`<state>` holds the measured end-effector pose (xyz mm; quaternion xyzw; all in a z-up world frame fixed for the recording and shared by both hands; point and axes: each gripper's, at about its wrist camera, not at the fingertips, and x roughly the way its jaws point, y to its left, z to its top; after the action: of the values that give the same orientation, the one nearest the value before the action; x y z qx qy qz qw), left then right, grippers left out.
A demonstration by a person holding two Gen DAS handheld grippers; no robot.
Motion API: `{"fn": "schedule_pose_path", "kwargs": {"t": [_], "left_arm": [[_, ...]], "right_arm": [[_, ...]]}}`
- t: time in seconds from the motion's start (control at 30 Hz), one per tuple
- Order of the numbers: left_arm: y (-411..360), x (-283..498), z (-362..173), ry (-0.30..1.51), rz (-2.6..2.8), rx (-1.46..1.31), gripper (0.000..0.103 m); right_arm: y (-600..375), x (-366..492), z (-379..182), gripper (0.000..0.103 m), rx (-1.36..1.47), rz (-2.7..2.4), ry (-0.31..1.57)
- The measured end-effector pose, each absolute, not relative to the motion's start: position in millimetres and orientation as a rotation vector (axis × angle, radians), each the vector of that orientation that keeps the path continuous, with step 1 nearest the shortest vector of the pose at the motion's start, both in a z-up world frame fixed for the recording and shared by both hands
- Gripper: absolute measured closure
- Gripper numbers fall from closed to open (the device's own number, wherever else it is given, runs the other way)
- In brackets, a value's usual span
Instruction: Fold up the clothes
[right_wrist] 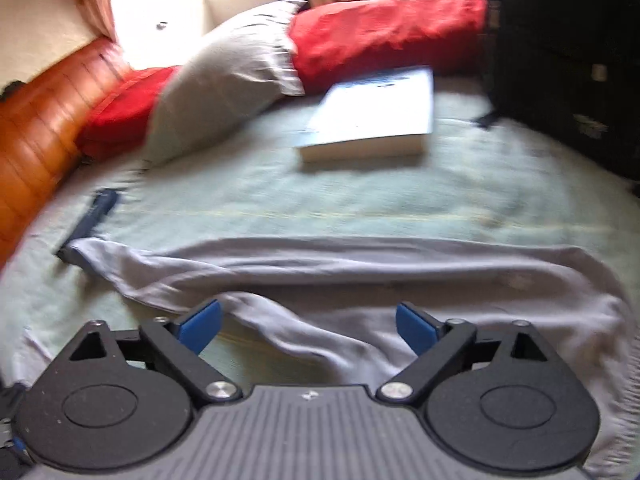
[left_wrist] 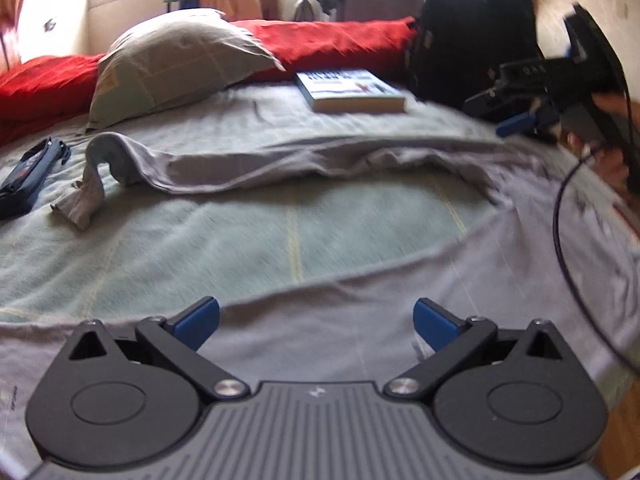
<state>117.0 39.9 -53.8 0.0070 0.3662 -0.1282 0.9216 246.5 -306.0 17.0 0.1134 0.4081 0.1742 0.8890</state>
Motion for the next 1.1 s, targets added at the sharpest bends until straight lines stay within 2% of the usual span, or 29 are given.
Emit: {"fn": "schedule_pose_path", "kwargs": {"t": [0.2,0.33,0.6,1.1], "left_arm": [[60.0,135.4,-78.7,0.849,-0.246,-0.064,0.001],[68.4,136.5,-72.2,0.848,-0.290,-0.060,0.001],[114.0,191.4,-40.9,0.755,-0.231,-0.171,0.001],[175.5,306.9,-60.8,0.691,-0.102,-0.448,0.001]], "right_arm": [[-258.0,259.2,-0.3,0.002,0.231,0.465,0.871],[-239.5,261.8,-21.2,0.001,0.231,0.518,0.909],[-235.9,250.8,-41.8,0.000,0.234,0.567,0.898],[-221.8,245.0,-44.1,0.000,0.108,0.544,0.885]]}}
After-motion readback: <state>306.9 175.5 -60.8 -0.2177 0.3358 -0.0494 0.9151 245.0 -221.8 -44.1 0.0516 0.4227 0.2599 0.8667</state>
